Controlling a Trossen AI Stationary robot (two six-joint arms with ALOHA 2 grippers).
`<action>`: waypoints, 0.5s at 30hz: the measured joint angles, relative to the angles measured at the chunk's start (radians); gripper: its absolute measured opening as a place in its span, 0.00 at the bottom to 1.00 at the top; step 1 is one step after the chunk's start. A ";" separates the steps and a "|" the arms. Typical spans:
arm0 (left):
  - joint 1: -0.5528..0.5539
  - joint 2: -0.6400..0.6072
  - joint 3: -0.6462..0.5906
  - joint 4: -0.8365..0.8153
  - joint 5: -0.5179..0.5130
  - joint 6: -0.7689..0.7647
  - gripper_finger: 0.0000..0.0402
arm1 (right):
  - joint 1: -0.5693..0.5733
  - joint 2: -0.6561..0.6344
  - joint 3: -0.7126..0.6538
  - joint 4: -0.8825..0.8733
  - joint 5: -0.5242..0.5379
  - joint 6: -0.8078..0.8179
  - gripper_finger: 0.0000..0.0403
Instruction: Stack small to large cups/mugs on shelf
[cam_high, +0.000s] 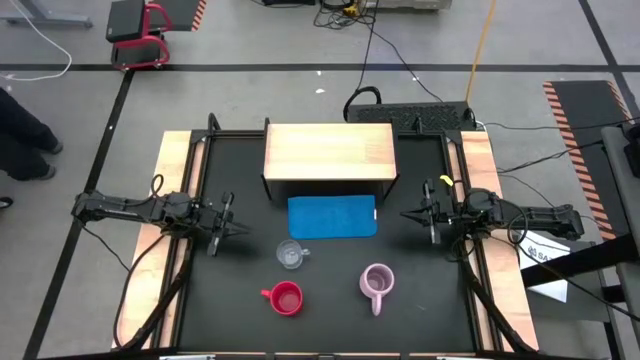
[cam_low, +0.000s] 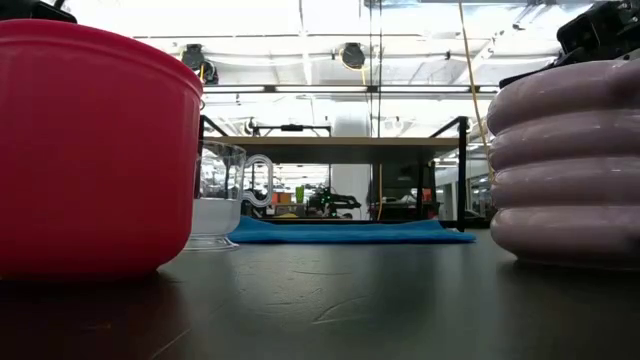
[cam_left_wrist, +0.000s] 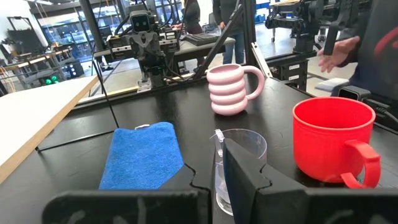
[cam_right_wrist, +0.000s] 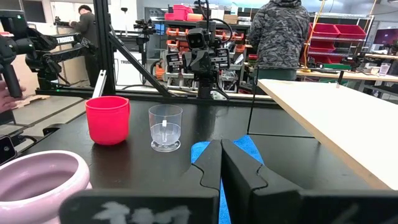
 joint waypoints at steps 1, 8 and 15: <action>0.000 0.000 0.000 0.003 0.000 0.009 0.09 | 0.000 0.000 0.000 0.000 0.000 0.000 0.00; 0.000 0.000 0.000 0.046 0.000 0.072 0.09 | 0.000 0.000 0.000 0.000 0.000 0.000 0.00; 0.000 0.000 -0.001 0.080 0.000 0.001 0.09 | 0.000 0.000 0.000 0.002 0.000 0.000 0.00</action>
